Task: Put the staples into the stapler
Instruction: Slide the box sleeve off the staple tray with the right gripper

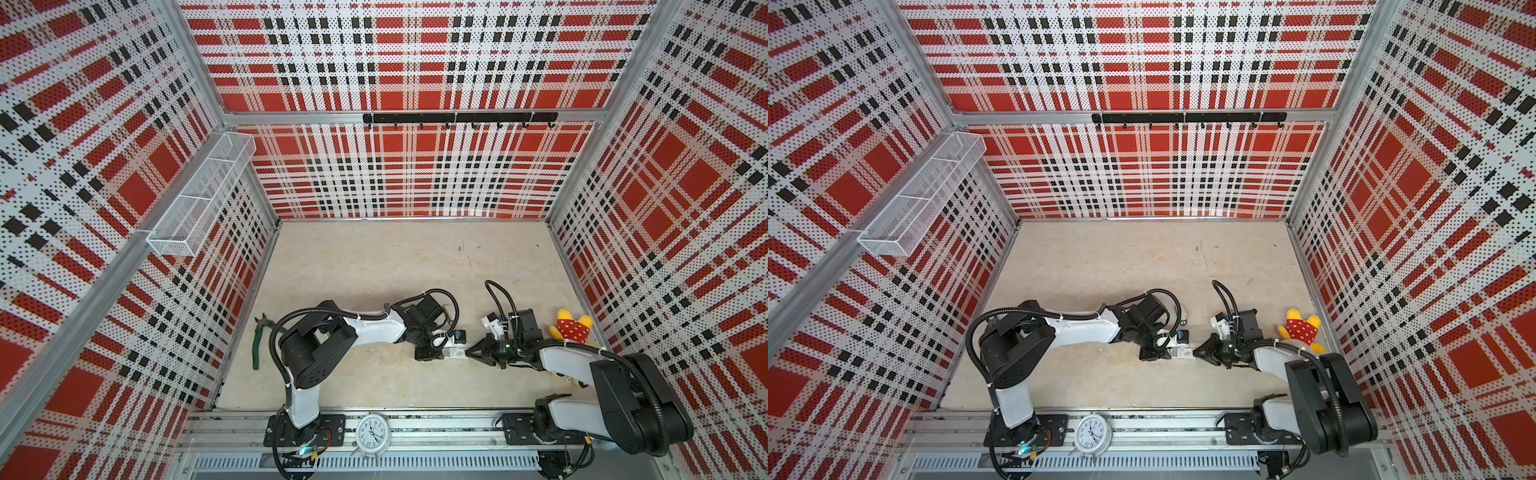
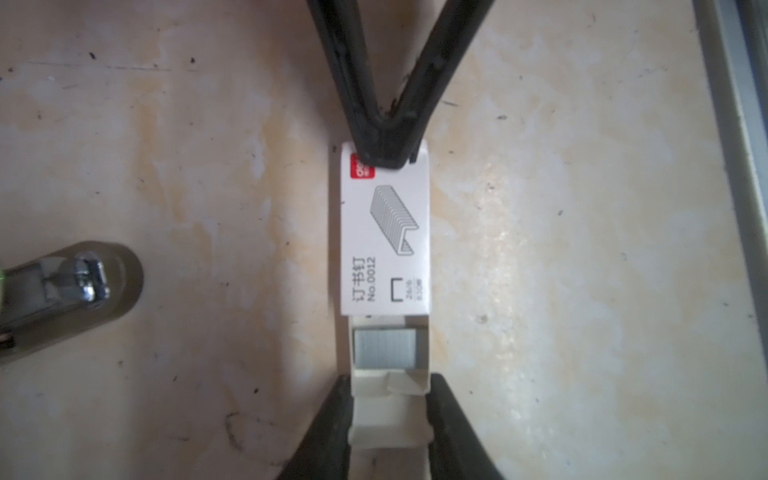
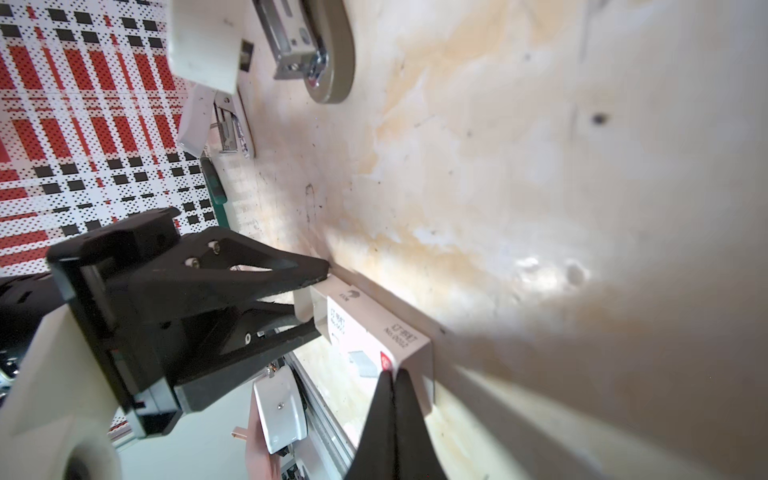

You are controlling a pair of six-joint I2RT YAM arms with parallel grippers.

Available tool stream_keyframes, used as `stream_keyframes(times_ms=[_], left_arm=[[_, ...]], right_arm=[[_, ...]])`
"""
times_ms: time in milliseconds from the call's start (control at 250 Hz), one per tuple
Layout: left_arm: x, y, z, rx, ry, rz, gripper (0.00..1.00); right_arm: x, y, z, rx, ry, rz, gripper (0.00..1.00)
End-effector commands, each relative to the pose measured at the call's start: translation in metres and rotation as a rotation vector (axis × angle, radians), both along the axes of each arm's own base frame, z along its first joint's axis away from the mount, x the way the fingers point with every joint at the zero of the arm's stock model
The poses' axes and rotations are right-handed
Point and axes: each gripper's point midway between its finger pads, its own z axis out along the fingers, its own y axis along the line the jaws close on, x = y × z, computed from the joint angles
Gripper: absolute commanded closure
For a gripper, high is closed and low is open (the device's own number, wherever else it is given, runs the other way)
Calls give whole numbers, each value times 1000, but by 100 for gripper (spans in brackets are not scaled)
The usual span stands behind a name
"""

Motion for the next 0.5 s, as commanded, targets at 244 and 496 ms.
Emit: stream_keyframes(times_ms=[244,496], left_arm=[[-9,23,-20,115,51,10,68],[-9,23,-19,114,49,12,68]], right_arm=[[-1,-20,-3,-74,-12,-57,100],[-1,-26,-6,-101,0,-78,96]])
